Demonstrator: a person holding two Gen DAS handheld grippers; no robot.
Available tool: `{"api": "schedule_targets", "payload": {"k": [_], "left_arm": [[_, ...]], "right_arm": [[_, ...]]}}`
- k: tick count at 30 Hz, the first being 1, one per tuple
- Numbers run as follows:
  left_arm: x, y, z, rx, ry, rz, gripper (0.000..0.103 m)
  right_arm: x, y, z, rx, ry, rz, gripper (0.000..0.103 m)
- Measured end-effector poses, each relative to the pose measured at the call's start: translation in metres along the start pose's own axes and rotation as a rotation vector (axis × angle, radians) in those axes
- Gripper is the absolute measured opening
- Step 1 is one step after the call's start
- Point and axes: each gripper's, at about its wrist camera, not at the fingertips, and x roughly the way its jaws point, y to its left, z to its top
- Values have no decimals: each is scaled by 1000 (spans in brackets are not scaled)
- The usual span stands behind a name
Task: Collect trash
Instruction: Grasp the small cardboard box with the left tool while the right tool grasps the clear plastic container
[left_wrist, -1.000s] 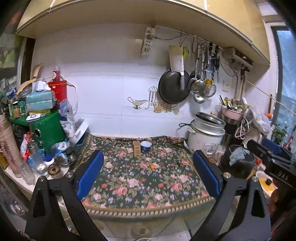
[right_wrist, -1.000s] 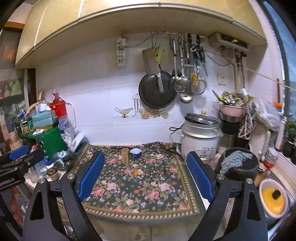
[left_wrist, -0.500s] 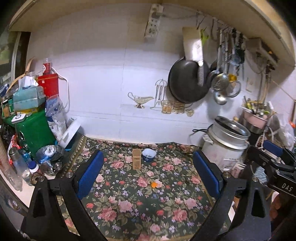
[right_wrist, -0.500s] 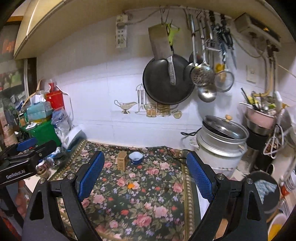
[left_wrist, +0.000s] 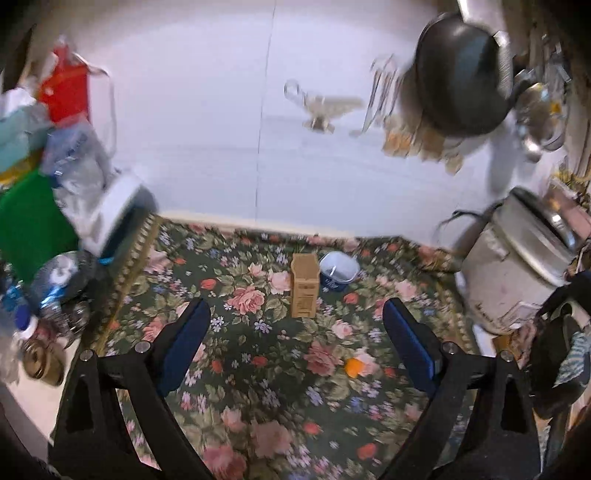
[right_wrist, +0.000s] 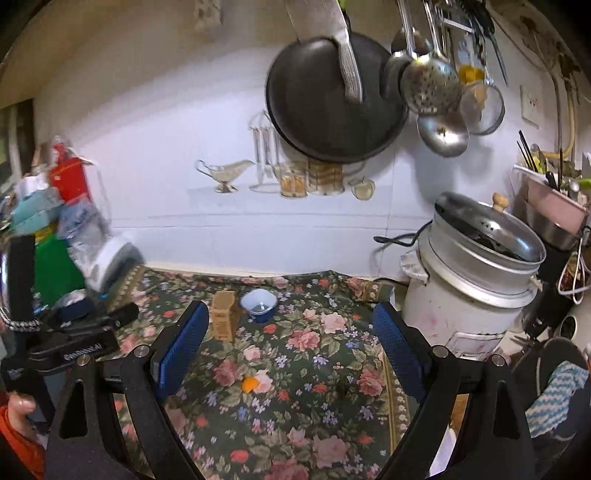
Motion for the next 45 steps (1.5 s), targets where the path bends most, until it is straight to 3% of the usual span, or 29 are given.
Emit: {"api": "schedule_targets", "payload": {"k": [8, 13, 15, 20, 21, 23, 24, 35, 45], "left_arm": [[126, 7, 6, 92, 160, -20, 95], [184, -2, 4, 129, 188, -37, 95], [205, -8, 1, 147, 190, -24, 91], [240, -11, -5, 148, 233, -43, 67], [244, -11, -6, 150, 236, -48, 64], [246, -11, -8, 157, 235, -58, 44], [246, -10, -9, 165, 237, -61, 40], [201, 49, -11, 129, 170, 5, 39], [175, 77, -4, 109, 127, 31, 39]], "right_arm": [[85, 4, 2, 60, 127, -66, 89], [133, -2, -6, 82, 195, -76, 89], [151, -4, -9, 91, 224, -72, 89], [190, -4, -18, 85, 277, -47, 89], [197, -4, -21, 84, 287, -39, 89], [210, -2, -24, 83, 307, -27, 89], [218, 0, -26, 85, 318, -21, 89], [313, 42, -39, 150, 468, 59, 89], [373, 58, -30, 229, 515, -31, 89]]}}
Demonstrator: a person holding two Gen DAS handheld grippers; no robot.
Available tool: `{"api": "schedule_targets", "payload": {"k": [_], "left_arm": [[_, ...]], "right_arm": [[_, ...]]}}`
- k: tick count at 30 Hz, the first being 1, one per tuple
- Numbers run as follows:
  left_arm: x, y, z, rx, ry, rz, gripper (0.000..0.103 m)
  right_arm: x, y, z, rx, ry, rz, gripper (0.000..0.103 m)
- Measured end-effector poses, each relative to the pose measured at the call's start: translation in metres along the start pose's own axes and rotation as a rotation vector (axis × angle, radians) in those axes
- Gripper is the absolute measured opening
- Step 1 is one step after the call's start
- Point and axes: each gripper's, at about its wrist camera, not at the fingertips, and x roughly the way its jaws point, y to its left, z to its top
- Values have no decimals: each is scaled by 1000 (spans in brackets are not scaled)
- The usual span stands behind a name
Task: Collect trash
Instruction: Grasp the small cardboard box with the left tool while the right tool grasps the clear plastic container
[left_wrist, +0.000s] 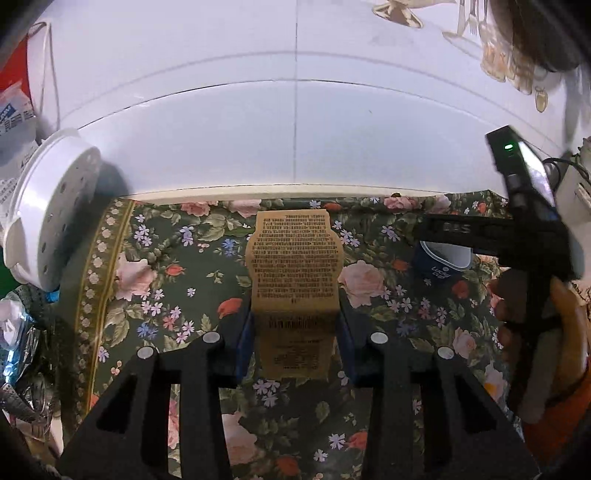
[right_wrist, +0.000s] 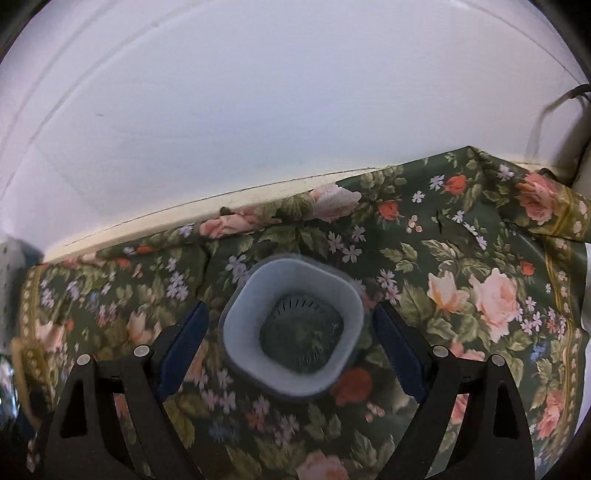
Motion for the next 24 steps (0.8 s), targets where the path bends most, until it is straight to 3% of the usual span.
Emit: {"api": "schedule_targets", "payload": {"k": [5, 7, 11, 18, 24], "left_arm": [[-7, -2, -1, 7, -7, -2, 39], [-13, -5, -1, 13, -10, -6, 39], [-31, -14, 1, 18, -23, -23, 39], [-79, -37, 5, 11, -59, -63, 39], [-145, -71, -2, 8, -132, -56, 39]], "right_arm": [[11, 0, -3, 2, 19, -20, 84], [7, -3, -7, 8, 11, -1, 79], [-14, -5, -20, -16, -30, 13, 78], [-99, -15, -43, -103, -122, 63, 78], [-183, -28, -65, -174, -220, 126, 78]]}}
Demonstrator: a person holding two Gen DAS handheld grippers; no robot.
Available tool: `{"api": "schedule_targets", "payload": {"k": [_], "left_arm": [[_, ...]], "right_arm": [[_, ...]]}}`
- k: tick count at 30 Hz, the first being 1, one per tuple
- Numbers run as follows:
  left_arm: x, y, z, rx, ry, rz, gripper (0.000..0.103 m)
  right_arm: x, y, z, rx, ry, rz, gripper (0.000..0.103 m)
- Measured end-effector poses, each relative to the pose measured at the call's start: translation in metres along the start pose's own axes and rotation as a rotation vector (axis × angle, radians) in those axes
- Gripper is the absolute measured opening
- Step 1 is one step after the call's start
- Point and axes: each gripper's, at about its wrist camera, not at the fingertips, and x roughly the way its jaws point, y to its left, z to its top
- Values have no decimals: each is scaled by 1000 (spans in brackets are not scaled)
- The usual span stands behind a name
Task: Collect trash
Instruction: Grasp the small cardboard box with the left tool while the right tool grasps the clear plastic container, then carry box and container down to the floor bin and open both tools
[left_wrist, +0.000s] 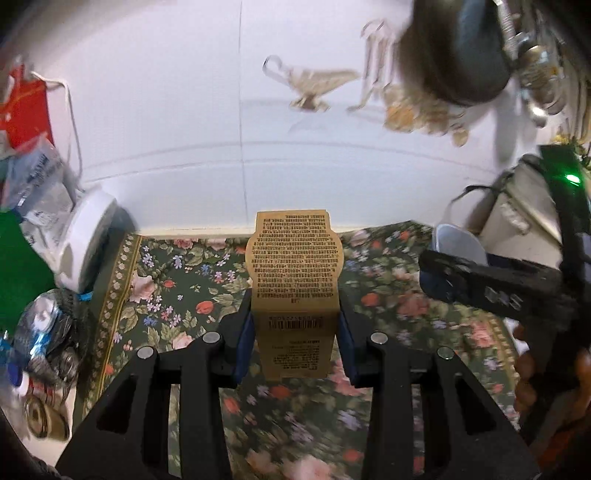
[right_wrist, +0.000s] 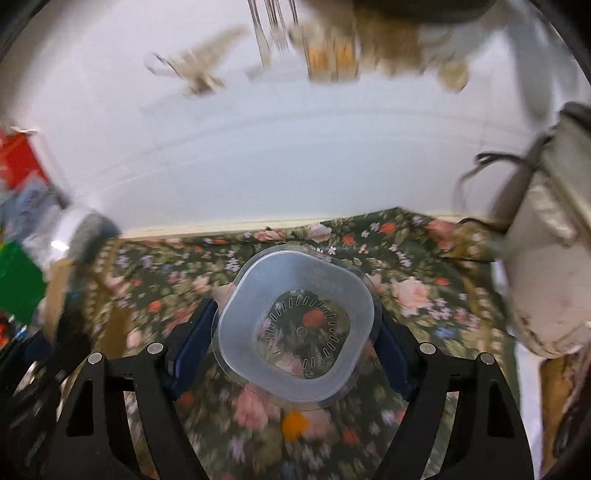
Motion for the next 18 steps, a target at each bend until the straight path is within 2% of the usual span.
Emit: {"api": "schedule_targets", "payload": {"k": [8, 14, 18], "left_arm": [[-93, -44, -21, -20, -92, 54, 39], [-157, -60, -48, -43, -131, 67, 39], [-195, -57, -73, -48, -131, 58, 39]], "right_arm": [[-121, -11, -45, -66, -89, 122, 78], [-179, -16, -81, -70, -111, 193, 78], [-210, -9, -108, -73, -124, 192, 78]]}}
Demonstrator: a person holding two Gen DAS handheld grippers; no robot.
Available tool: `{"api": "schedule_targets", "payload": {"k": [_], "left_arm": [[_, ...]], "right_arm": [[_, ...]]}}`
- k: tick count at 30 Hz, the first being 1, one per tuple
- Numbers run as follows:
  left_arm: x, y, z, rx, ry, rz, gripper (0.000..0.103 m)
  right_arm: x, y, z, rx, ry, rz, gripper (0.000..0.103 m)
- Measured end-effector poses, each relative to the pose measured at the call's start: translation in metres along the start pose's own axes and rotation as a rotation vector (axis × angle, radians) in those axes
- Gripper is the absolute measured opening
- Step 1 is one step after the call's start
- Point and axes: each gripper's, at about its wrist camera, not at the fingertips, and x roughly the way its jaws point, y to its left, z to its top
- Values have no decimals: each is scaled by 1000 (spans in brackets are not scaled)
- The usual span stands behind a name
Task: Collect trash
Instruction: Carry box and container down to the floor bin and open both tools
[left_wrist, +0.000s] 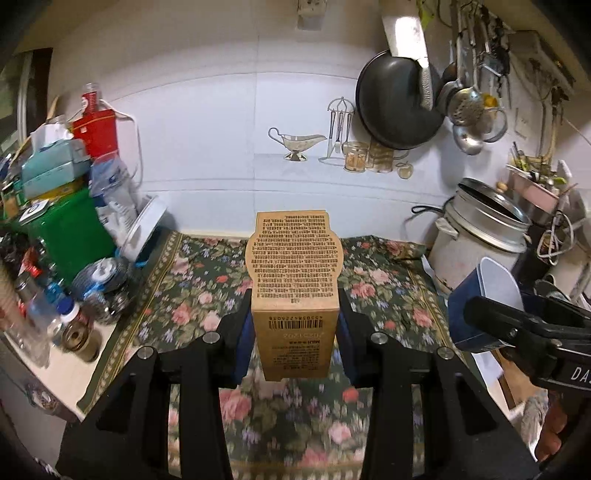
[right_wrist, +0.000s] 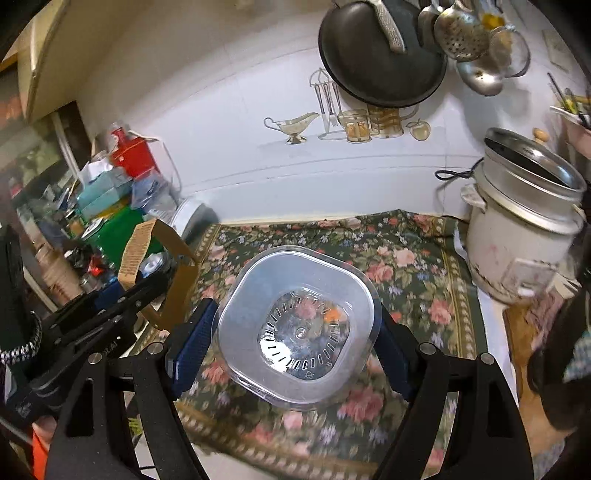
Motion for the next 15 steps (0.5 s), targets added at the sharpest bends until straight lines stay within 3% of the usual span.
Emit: {"api": "schedule_targets", "payload": {"k": [9, 15], "left_arm": [[-77, 40, -62, 34, 20, -87, 39], [-119, 64, -111, 64, 74, -125, 39]], "right_arm": [[-58, 46, -66, 60, -46, -78, 78], [-77, 83, -119, 114, -7, -134, 78]]}}
